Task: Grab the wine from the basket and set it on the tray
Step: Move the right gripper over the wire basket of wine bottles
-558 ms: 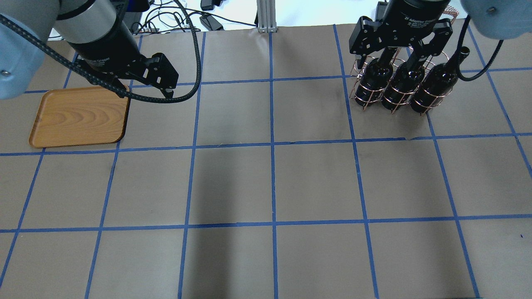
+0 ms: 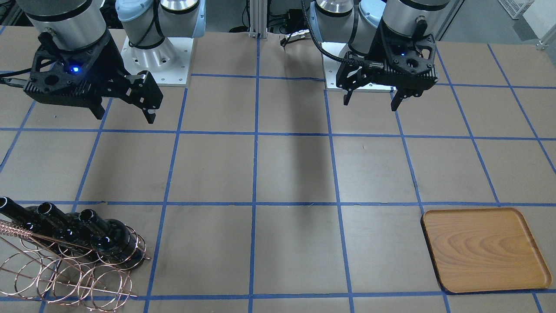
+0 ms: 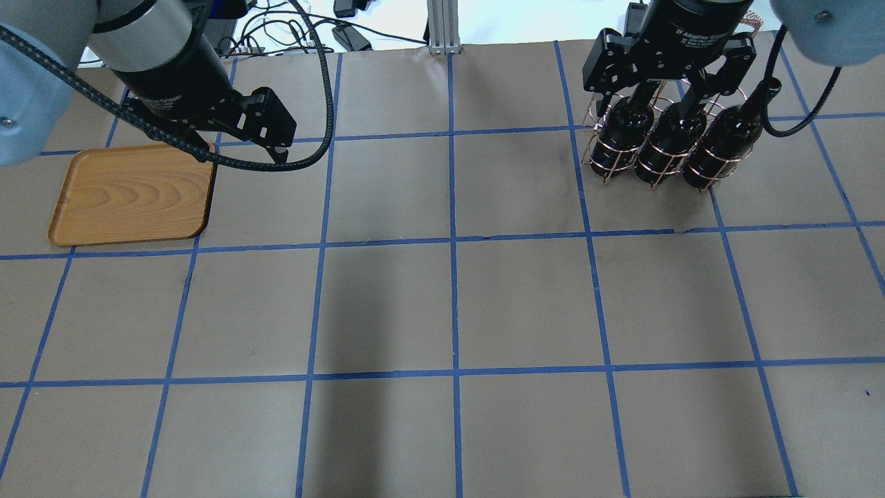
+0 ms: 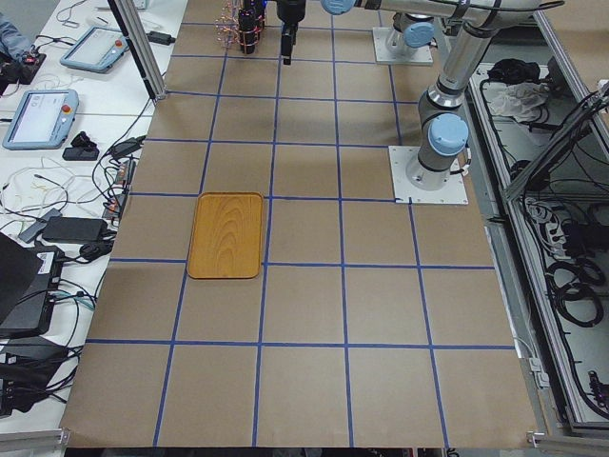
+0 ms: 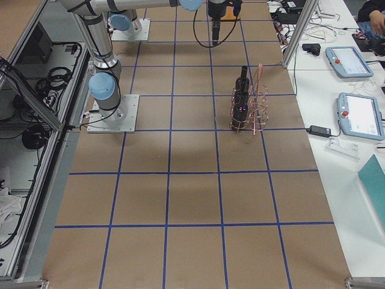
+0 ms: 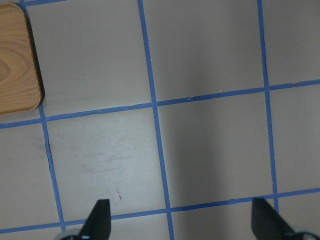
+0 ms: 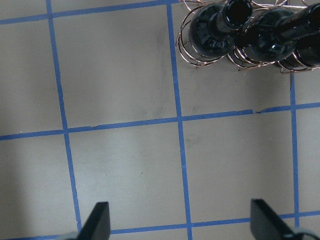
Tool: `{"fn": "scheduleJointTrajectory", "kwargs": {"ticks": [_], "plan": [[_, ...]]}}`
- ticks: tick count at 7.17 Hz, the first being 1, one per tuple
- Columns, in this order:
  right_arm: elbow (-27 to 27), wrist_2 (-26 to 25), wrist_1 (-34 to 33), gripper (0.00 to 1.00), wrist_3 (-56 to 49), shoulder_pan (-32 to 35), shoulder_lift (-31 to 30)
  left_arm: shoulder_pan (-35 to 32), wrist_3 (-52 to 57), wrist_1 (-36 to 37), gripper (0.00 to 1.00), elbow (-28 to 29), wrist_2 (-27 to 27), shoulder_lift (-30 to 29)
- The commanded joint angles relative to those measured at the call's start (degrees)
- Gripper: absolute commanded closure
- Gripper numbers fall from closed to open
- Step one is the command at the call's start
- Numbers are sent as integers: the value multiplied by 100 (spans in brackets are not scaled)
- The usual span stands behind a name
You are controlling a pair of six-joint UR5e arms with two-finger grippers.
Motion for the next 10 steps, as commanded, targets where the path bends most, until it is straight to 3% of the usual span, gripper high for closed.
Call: {"fn": "scheduleJointTrajectory", "kwargs": {"ticks": [1,6,10], "plan": [[-8,4,37,0,-21,-18,-32,6,-7,86,0,7,1,-9],[-8,-155,38,0,-239,-70,-14,6,-16,95,0,-2,1,-18],[-17,-155,-294,0,-1502,-763,-14,6,-25,104,0,-2,1,-36]]}}
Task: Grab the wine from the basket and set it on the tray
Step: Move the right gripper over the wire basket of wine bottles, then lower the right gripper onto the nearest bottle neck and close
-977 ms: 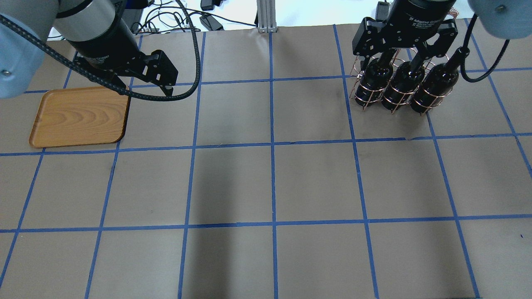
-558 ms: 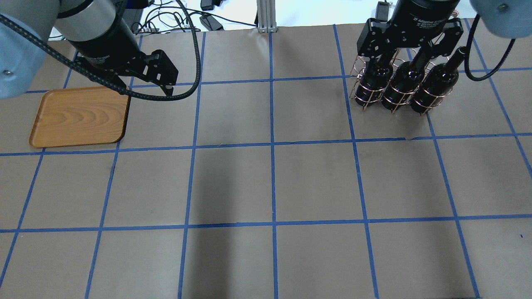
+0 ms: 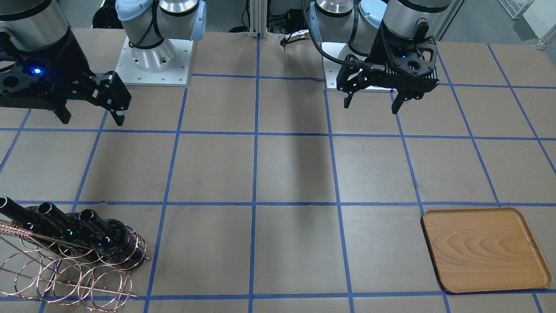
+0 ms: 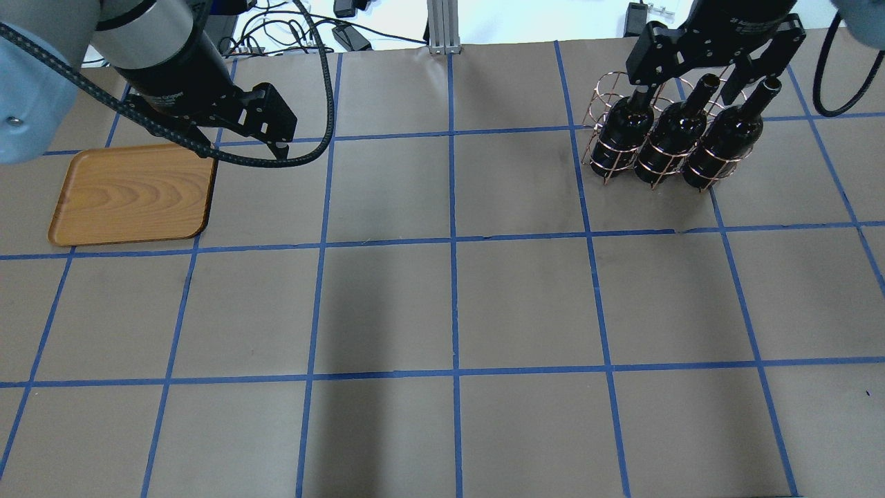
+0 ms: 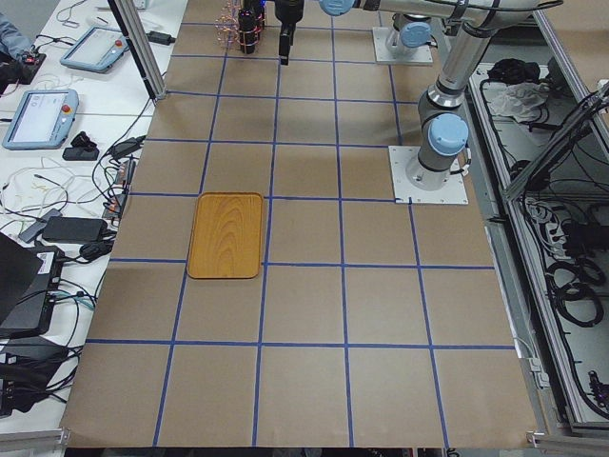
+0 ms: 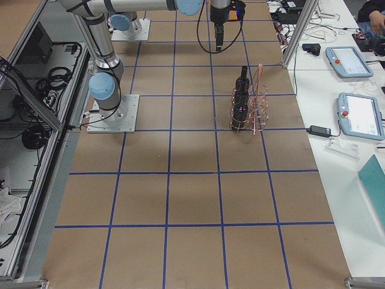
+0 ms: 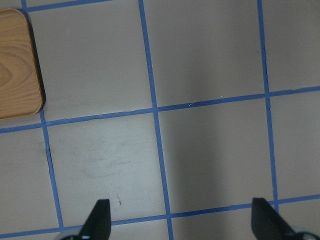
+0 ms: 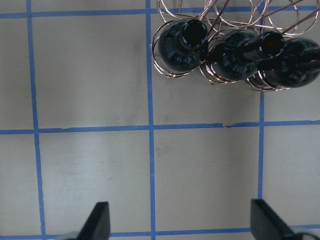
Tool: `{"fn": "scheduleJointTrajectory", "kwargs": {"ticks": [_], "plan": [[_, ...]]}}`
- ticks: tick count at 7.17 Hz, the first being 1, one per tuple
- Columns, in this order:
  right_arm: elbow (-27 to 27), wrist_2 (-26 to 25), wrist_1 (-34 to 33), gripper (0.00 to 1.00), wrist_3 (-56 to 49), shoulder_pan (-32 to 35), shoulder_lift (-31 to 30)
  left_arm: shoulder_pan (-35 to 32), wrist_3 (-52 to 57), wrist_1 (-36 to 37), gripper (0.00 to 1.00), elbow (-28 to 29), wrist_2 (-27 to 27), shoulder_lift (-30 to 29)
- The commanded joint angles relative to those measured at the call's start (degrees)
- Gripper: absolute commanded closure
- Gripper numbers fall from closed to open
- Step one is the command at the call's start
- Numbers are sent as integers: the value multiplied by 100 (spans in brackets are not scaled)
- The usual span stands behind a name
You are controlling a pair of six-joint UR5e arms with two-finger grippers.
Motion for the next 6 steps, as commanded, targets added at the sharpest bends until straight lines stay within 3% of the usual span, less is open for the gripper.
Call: {"fn": "scheduleJointTrajectory", "kwargs": {"ticks": [1,2,6], "plan": [[-1,-19,-481,0,-977,-505,58,0,-1,0,0,0,4,-5],[7,16,-658,5,-1374,-787,189,0,-1,0,0,0,-5,-5],[7,51,-1398,10,-1440,-851,997,0,-1,0,0,0,-5,-13]]}}
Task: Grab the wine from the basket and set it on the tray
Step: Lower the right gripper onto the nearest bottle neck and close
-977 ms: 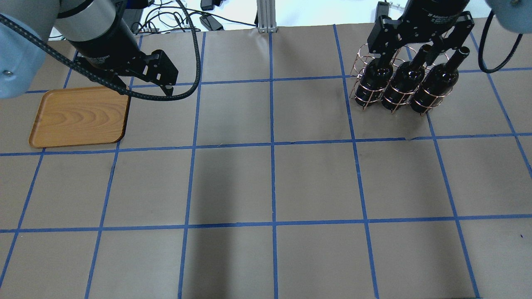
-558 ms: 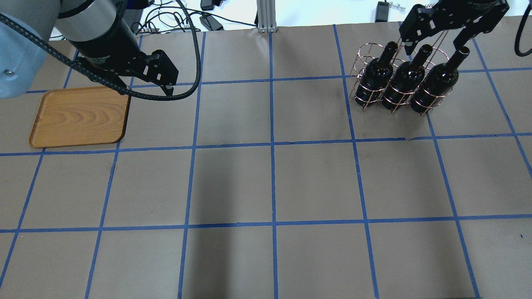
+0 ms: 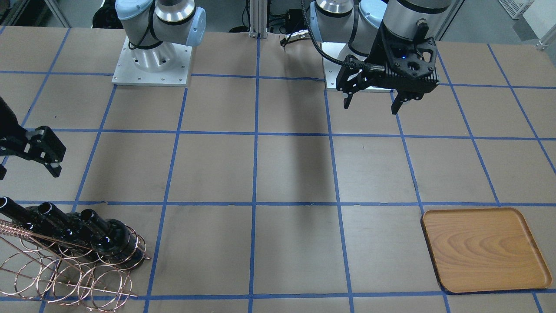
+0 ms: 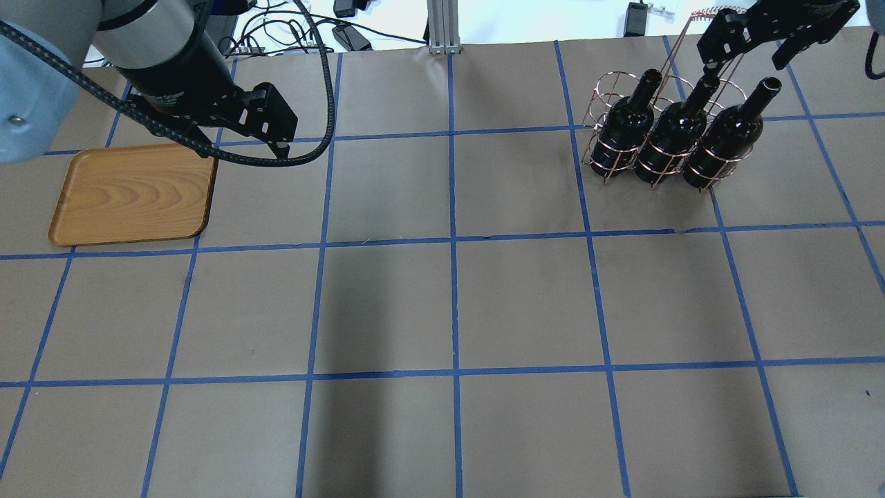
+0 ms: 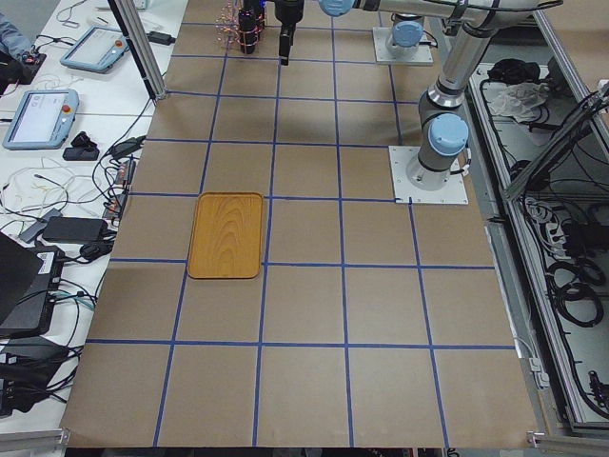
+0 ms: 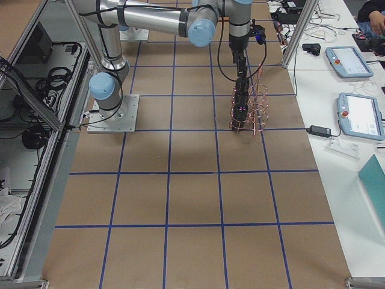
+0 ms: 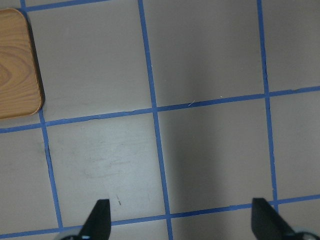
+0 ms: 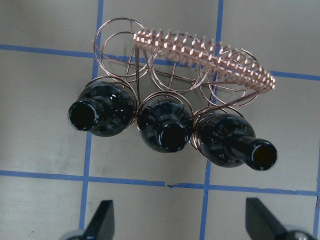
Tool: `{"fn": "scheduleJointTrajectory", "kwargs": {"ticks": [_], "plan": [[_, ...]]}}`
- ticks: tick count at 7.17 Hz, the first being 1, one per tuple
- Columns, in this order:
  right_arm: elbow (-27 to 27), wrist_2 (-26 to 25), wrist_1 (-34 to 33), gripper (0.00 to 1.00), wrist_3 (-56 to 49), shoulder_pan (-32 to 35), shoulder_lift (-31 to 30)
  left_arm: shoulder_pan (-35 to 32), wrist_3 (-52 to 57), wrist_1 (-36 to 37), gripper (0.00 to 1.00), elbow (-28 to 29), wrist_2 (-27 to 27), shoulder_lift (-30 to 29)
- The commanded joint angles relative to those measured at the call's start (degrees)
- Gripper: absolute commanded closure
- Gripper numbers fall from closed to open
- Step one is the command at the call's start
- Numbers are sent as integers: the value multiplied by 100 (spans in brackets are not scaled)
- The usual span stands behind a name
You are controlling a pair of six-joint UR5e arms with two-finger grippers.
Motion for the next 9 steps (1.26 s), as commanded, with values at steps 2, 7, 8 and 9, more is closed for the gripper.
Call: {"fn": "scheduleJointTrajectory", "kwargs": {"ticks": [2,7,8,9], "plan": [[9,66,-330,11,3,-8,448,0,0,-4,0,0,2,-5],[185,66,-349,16,539,-8,598,0,0,-13,0,0,11,4],[193,74,-341,17,539,-8,616,0,0,-13,0,0,11,4],[220,57,-332,27,539,-8,625,-9,9,-21,0,0,11,13]]}}
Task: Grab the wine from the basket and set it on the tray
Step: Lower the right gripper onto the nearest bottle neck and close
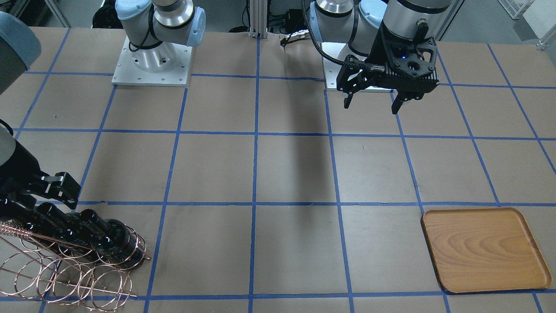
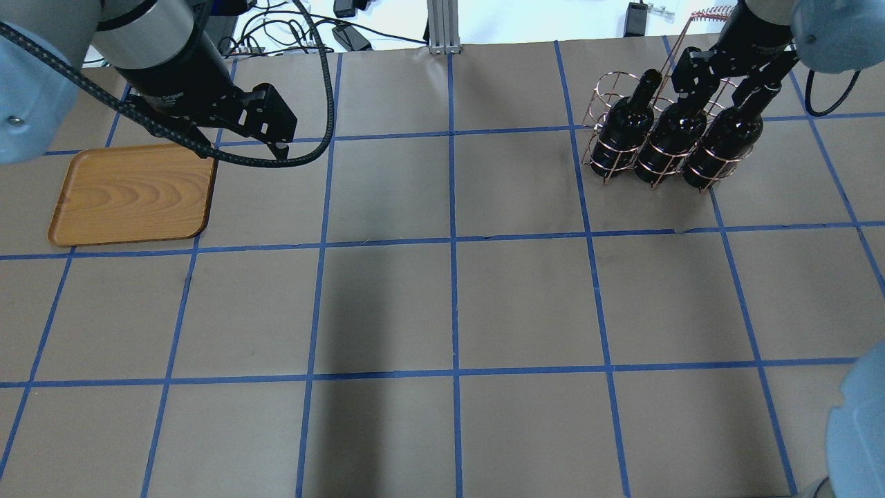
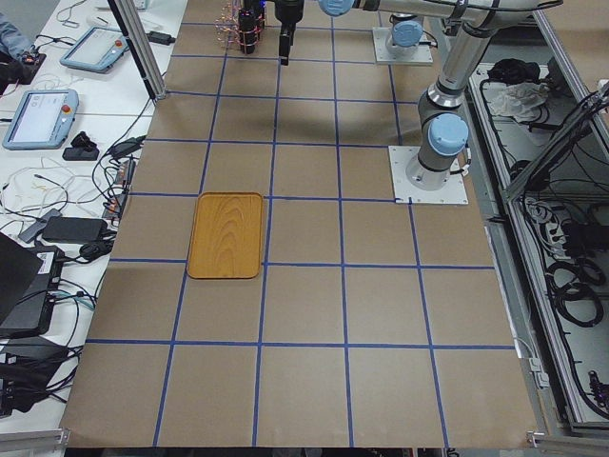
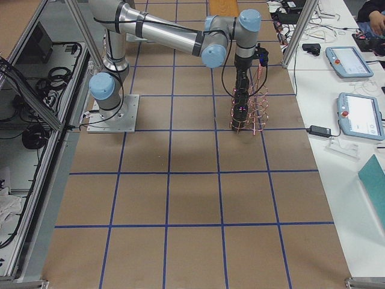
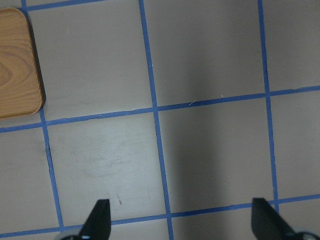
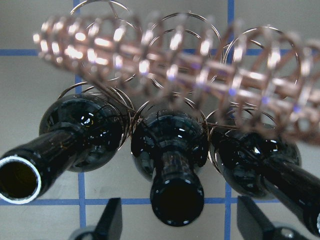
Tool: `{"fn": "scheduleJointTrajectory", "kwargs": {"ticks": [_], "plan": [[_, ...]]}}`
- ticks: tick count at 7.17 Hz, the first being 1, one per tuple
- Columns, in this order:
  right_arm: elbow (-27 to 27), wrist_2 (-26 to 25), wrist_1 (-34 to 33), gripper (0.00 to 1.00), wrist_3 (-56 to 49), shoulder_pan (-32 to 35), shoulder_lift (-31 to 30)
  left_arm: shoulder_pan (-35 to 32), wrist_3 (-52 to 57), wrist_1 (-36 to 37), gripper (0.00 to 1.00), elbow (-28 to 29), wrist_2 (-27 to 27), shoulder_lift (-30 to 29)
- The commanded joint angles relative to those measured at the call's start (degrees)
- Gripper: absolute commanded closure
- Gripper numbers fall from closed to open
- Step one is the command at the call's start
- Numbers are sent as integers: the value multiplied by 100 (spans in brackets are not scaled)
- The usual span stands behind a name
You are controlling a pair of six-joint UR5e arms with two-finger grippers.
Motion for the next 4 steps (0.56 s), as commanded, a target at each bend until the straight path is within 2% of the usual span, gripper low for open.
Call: {"fn": "scheduleJointTrajectory", "kwargs": {"ticks": [1,3,4], "plan": [[26,-11,9,43,-2,0,26,1,7,2,0,0,0,6],[26,-11,1,58,-11,0,27,1,7,2,0,0,0,6],[8,-11,0,58,-2,0,27,-7,7,-7,0,0,0,6]]}}
